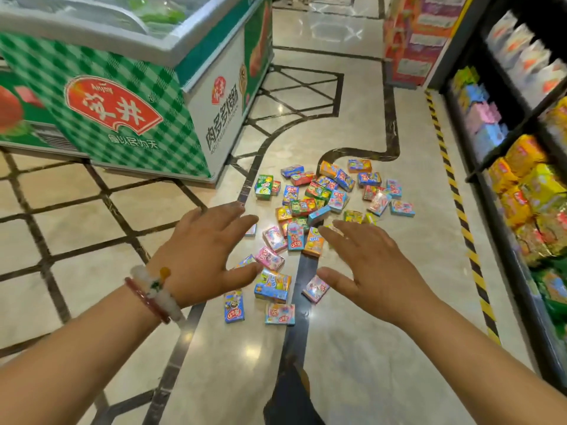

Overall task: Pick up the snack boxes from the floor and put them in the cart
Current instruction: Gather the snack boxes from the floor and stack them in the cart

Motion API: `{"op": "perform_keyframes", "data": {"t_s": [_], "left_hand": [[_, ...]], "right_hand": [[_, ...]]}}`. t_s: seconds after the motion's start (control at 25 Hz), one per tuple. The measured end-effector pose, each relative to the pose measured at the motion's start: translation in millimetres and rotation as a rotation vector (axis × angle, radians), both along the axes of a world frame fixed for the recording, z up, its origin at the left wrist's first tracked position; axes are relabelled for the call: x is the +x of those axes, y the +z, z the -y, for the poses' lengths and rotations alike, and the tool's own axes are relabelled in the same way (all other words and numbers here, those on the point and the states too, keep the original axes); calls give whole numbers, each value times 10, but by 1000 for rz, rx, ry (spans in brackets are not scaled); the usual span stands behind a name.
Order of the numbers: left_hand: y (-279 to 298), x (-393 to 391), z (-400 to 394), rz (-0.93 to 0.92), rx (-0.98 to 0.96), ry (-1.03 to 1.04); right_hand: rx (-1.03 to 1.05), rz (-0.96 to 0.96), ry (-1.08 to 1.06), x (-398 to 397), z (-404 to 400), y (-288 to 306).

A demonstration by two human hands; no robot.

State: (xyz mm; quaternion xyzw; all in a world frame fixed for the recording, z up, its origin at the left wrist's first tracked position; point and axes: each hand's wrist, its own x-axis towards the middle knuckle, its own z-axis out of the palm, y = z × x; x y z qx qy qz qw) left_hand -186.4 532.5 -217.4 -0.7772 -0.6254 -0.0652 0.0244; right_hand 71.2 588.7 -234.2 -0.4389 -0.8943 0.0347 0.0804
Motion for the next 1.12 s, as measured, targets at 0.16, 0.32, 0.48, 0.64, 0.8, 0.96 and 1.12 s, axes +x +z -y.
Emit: {"op": "perform_keyframes", "data": {"t_s": [0.16, 0.32, 0.48, 0.64, 0.8, 0.96, 1.12], "left_hand": [[-617, -207, -603, 124, -44, 49], [-1626, -524, -1100, 260, -126, 172], [-3004, -705, -1356, 208, -194, 117], [-4494, -698, -1461, 229, -223, 54], [-5954, -514, -1576, 223, -257, -29], [-7301, -413, -1787, 59, -294, -179], [-8086, -365, -1898, 36, -363, -225]], "right_hand": [[-96, 17, 42, -271, -597, -583], [-218, 9, 59, -525, -984, -1645], [-146, 64, 53, -727, -1224, -2986], [-264, 36, 32, -772, -1263, -4481], [-375, 96, 74, -694, -1233, -5983], [-533, 265, 172, -753, -1223, -7324], [-409, 317, 202, -992, -1125, -8022]]}}
